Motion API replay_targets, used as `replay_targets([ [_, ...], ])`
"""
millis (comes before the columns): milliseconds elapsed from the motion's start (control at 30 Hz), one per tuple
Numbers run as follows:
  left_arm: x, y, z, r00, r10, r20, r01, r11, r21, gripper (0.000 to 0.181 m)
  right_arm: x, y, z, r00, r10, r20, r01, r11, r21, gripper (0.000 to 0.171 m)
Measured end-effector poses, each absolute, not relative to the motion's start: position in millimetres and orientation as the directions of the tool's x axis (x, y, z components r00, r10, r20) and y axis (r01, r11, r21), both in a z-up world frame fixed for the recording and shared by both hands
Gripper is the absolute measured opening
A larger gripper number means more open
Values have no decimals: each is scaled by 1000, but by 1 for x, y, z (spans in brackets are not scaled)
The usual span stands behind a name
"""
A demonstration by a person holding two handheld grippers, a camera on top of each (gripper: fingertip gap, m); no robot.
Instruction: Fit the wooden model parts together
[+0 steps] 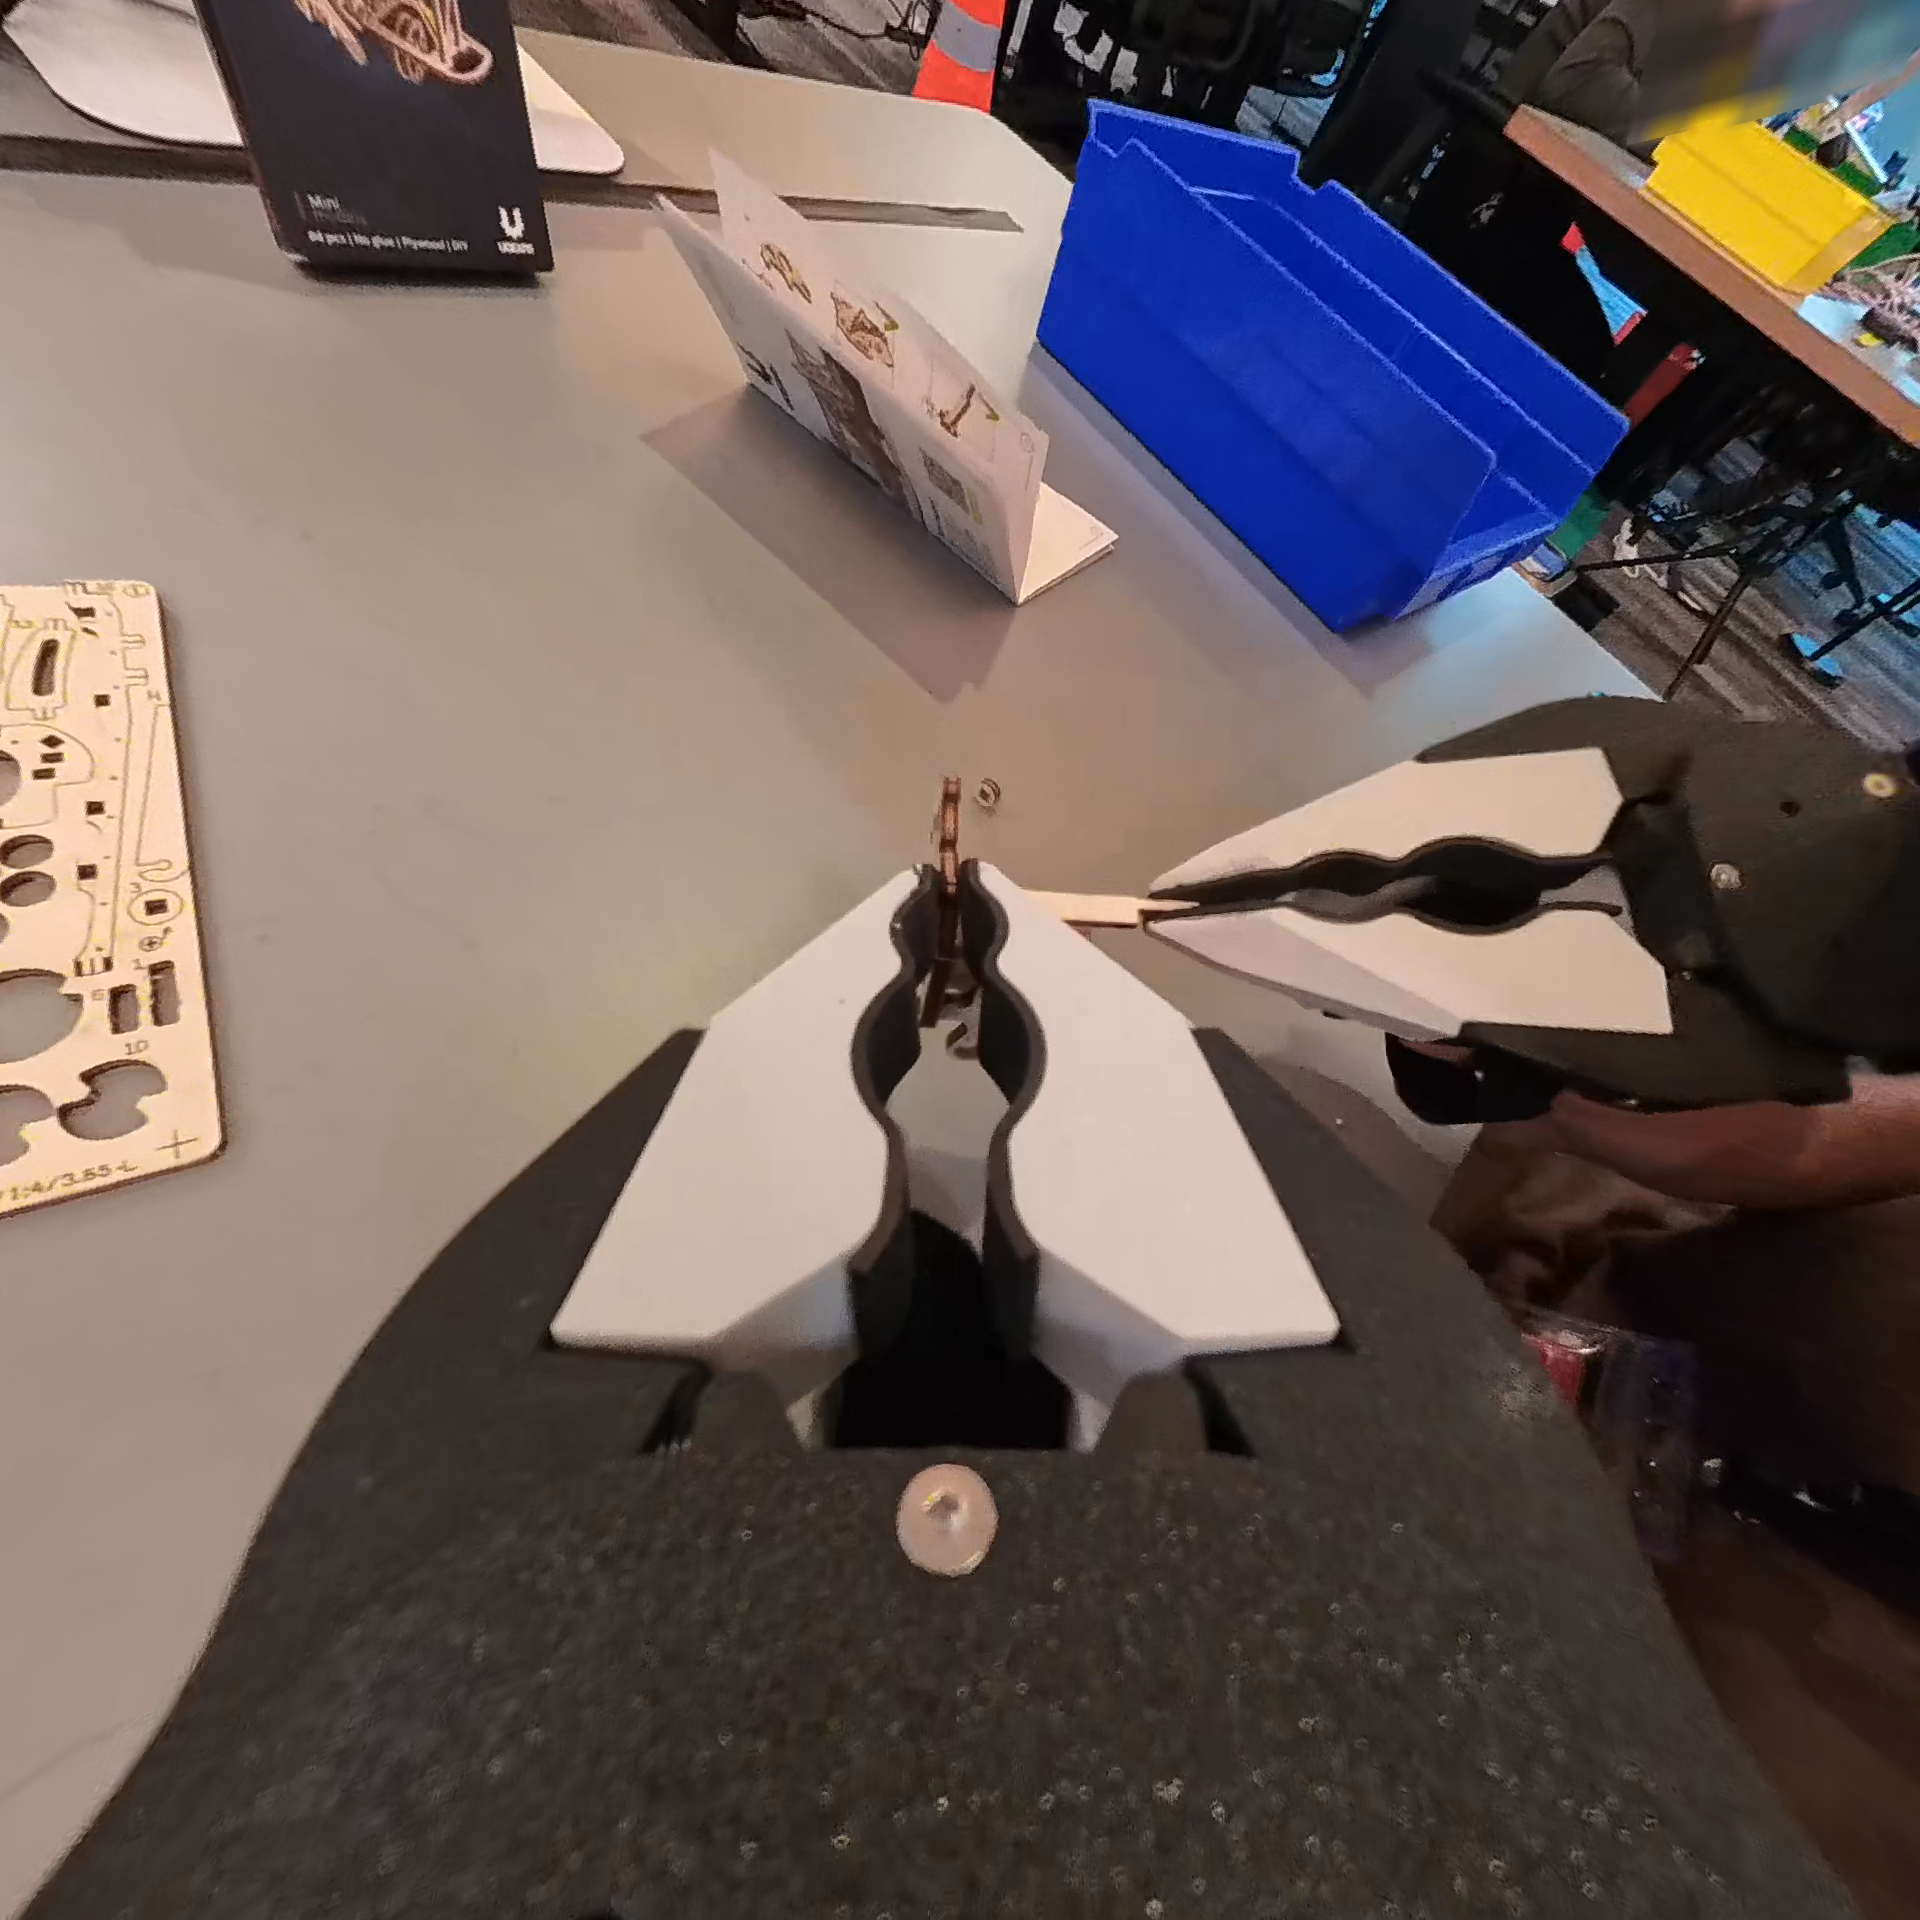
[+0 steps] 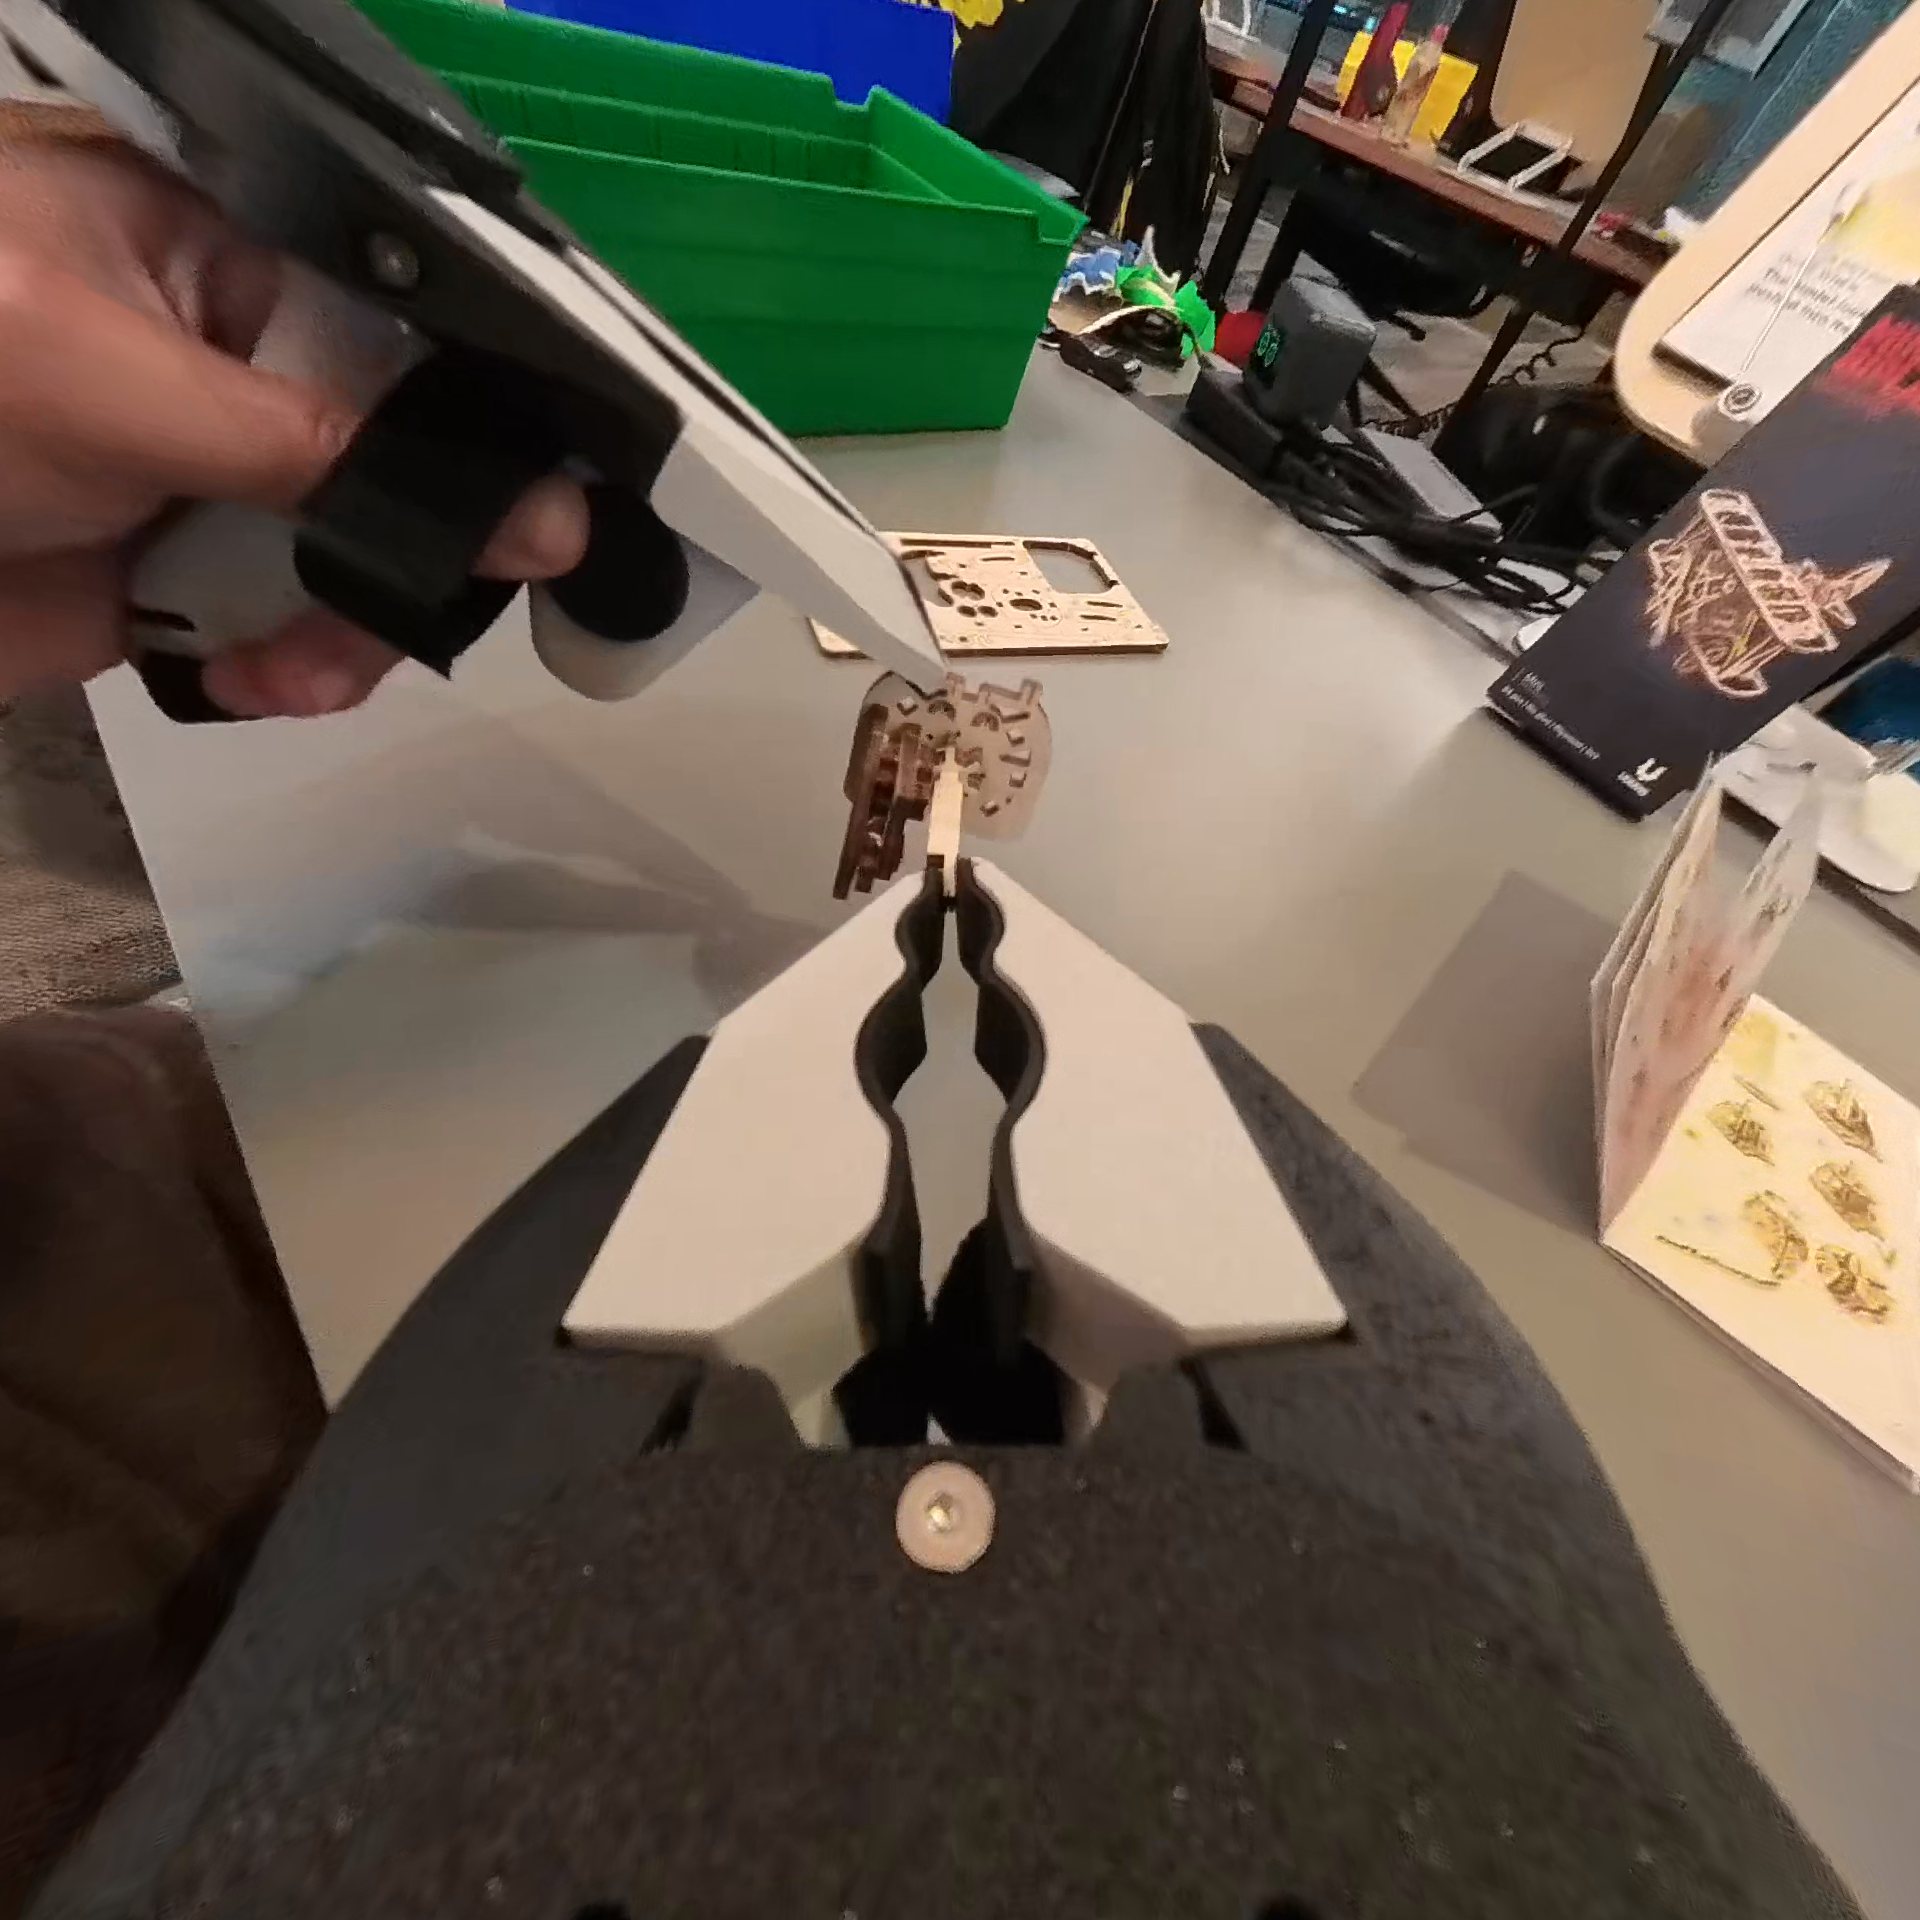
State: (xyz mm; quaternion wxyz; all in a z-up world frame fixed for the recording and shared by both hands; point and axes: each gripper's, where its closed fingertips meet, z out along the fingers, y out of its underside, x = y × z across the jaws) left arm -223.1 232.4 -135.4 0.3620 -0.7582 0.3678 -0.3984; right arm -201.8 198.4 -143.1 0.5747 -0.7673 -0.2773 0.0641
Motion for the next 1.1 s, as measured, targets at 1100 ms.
replay_targets([
  [1100,-208,203,-60,312,-893,324,-80,-365,-928,4,-183,182,-82,734,679,7,-78,94,-993,1],
])
